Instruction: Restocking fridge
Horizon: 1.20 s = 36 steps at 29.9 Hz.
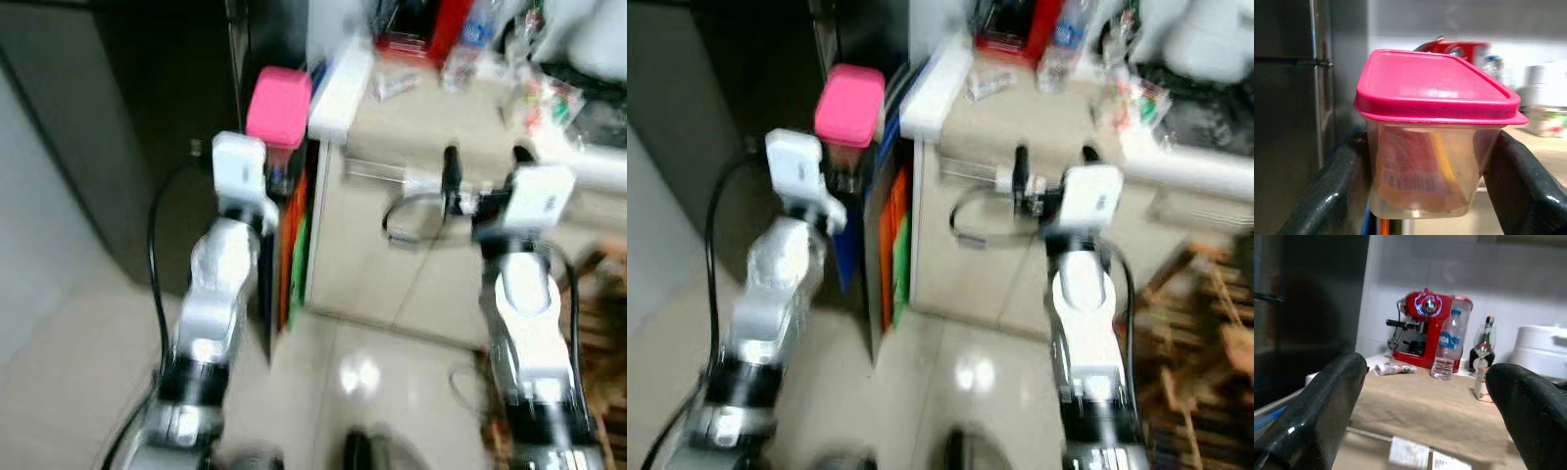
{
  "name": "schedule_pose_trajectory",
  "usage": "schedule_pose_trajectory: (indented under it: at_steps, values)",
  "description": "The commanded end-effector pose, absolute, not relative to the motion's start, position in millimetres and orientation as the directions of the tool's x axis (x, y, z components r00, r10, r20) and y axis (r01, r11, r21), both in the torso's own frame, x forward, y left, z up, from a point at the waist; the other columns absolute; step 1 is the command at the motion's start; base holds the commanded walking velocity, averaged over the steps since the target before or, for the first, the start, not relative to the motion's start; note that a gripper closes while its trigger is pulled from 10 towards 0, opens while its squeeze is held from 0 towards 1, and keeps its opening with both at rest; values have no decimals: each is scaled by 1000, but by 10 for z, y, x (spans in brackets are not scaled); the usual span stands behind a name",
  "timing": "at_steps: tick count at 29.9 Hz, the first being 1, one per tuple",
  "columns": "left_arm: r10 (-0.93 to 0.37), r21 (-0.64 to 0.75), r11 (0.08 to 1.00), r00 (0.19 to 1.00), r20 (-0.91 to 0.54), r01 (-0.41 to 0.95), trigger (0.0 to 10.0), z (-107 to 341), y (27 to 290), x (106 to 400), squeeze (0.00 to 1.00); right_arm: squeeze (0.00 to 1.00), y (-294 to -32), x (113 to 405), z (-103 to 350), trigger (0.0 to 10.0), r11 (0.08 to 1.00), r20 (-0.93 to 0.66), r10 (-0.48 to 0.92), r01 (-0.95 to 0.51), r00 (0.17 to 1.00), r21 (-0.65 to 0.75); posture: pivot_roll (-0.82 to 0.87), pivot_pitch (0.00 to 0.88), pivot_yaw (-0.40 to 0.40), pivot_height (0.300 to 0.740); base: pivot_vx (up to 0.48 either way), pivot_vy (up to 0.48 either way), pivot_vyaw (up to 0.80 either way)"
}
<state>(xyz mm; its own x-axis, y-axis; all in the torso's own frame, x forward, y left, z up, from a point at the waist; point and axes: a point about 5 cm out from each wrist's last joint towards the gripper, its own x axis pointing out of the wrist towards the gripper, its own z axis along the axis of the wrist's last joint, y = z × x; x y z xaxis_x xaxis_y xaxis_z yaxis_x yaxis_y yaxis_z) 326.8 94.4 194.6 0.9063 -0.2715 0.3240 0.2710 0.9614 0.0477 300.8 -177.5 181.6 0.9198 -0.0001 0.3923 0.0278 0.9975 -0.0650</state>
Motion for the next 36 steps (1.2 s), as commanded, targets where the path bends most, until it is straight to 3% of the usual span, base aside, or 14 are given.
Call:
schedule_pose_trajectory:
  at_steps: [1,5,16,28,36]
  values:
    - [-275,55,961,903,332,272,10000,1970,941,3267,0,0,-1760,3017,1879,10000,998,408,10,13,913,-55,-115,0,-12,740,-480,0,0]
    - [-282,62,959,903,325,278,10000,1942,933,3262,0,0,-1740,3016,1884,10000,998,409,27,1,912,-69,-115,0,-12,740,-476,0,0]
    - [-276,51,960,914,298,274,10000,1846,932,3265,0,0,-1708,3015,1832,10000,996,375,54,-23,925,-88,-118,0,-13,740,0,0,-89]
    - [-236,48,972,937,256,231,10000,1720,980,3289,0,0,-1683,3023,1811,10000,994,358,79,-45,930,-102,-116,0,-23,740,0,-451,0]
    - [-177,19,984,964,198,177,10000,1500,1200,3156,0,0,-1756,2984,1755,10000,993,338,69,-32,939,-114,-112,0,-20,740,65,-425,0]
